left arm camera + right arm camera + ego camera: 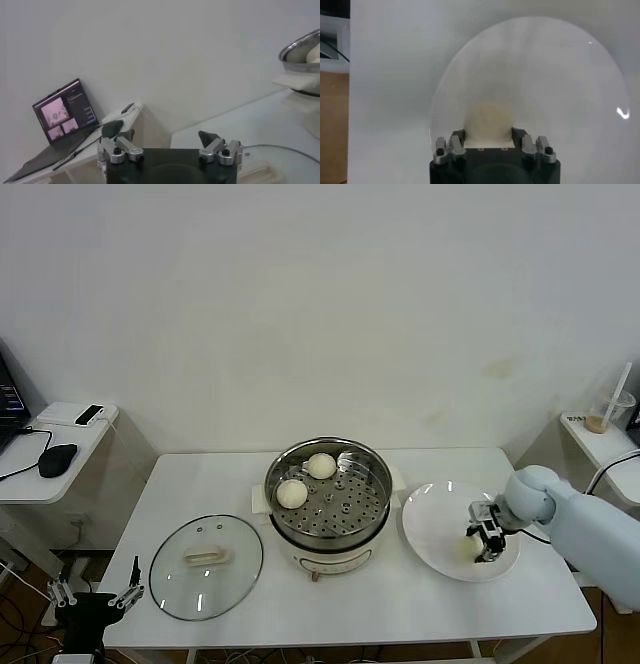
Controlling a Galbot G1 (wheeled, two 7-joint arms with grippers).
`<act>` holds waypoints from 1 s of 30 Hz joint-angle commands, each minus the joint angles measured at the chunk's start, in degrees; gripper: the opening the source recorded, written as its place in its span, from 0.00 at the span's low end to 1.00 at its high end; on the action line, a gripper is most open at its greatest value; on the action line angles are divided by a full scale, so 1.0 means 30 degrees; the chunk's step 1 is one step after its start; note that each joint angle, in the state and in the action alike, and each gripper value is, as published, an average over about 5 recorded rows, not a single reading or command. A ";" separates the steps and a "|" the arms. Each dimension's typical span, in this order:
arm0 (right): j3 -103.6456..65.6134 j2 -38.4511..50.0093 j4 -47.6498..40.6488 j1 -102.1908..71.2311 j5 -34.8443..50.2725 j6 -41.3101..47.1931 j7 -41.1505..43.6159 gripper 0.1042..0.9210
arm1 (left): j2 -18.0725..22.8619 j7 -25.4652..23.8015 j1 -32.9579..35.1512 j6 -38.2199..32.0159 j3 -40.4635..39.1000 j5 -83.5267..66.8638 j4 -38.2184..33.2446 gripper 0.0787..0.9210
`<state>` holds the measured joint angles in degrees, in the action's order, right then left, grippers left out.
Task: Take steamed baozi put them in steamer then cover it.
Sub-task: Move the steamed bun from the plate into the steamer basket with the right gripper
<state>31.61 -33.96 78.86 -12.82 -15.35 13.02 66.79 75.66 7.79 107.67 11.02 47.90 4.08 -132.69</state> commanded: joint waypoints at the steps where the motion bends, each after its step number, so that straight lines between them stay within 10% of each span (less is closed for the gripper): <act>1: -0.0047 0.0589 0.0423 0.1741 0.0566 -0.0118 0.0765 0.59 | -0.0024 -0.0008 -0.0018 0.0001 -0.0021 -0.0024 -0.0016 0.88; 30: 0.7203 -0.6897 0.1303 1.3904 0.6680 0.0848 -0.0697 0.60 | -0.0007 -0.0029 0.0033 -0.0014 0.0427 -0.0228 -0.0165 0.88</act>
<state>48.05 -46.67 82.04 23.15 0.75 15.38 66.82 75.61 7.73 107.73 10.99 48.96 3.38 -133.20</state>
